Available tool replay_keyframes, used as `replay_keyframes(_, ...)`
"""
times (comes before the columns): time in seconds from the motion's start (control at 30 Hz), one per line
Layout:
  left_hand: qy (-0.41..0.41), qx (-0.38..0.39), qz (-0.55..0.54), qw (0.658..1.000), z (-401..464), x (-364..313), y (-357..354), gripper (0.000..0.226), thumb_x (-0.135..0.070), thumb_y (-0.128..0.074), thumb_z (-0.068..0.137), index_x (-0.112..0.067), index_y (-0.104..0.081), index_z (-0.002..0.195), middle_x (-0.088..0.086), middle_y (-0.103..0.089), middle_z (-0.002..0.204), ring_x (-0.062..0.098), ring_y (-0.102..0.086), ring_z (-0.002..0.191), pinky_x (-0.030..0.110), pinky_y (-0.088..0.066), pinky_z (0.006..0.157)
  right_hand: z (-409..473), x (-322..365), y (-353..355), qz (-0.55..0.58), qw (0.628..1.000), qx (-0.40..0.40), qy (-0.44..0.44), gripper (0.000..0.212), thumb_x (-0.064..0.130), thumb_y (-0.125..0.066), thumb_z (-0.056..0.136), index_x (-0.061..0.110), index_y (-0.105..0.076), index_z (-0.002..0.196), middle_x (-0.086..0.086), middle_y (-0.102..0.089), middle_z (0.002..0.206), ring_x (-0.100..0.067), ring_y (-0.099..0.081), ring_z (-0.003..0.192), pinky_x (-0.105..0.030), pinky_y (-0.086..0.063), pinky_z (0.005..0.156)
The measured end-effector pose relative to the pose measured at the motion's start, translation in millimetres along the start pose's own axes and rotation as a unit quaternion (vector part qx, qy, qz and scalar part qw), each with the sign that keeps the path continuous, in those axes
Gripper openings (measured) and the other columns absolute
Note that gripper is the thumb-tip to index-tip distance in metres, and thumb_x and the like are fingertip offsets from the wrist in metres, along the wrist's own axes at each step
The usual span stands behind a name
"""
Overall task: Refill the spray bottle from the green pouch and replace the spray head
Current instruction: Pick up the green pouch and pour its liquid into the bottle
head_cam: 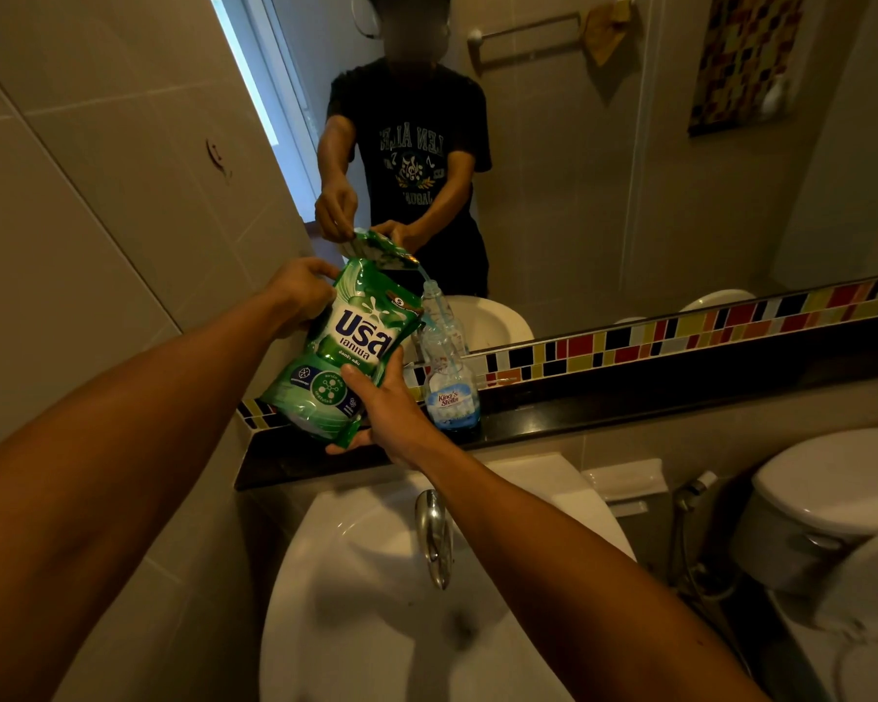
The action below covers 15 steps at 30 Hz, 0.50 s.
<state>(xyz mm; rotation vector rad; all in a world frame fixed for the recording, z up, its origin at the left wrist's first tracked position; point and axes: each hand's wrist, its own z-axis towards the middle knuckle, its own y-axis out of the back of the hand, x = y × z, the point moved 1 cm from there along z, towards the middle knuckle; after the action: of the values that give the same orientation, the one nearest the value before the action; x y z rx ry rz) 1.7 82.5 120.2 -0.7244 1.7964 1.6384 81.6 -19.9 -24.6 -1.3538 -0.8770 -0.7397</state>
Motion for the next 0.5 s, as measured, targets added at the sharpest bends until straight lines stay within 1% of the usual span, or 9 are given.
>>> replay_keyframes(0.13, 0.001, -0.002, -0.002, 1.0, -0.5, -0.7, 0.3, 0.032, -0.001, -0.05, 0.098, -0.015, -0.057, 0.126, 0.014, -0.062, 0.102, 0.023, -0.062, 0.079, 0.036, -0.055, 0.065, 0.1, 0.2, -0.4, 0.002, 1.0, -0.001, -0.003, 0.064, 0.028, -0.063, 0.102, 0.053, -0.024, 0.147, -0.006, -0.046, 0.155, -0.044, -0.055, 0.132, -0.075, -0.057, 0.073)
replay_keyframes(0.27, 0.0, 0.002, 0.0, 1.0, -0.5, -1.7, 0.6, 0.032, -0.001, -0.05, 0.097, -0.015, -0.057, 0.125, 0.016, -0.062, 0.107, 0.025, -0.063, 0.083, 0.036, -0.055, 0.065, -0.5, 1.1, -0.6, 0.005, 1.0, 0.002, -0.004, 0.064, 0.028, -0.062, 0.103, 0.053, -0.023, 0.147, -0.006, -0.046, 0.155, -0.044, -0.054, 0.133, -0.074, -0.057, 0.073)
replay_keyframes(0.5, -0.005, -0.001, 0.007, 1.0, -1.2, -3.5, -0.5, 0.033, 0.0, -0.049, 0.098, -0.015, -0.057, 0.126, 0.011, -0.063, 0.095, 0.02, -0.062, 0.075, 0.033, -0.052, 0.061, -1.7, 2.4, -0.7, 0.005, 1.0, 0.001, -0.004, 0.059, 0.027, -0.061, 0.104, 0.051, -0.026, 0.145, -0.005, -0.047, 0.154, -0.043, -0.055, 0.132, -0.074, -0.057, 0.074)
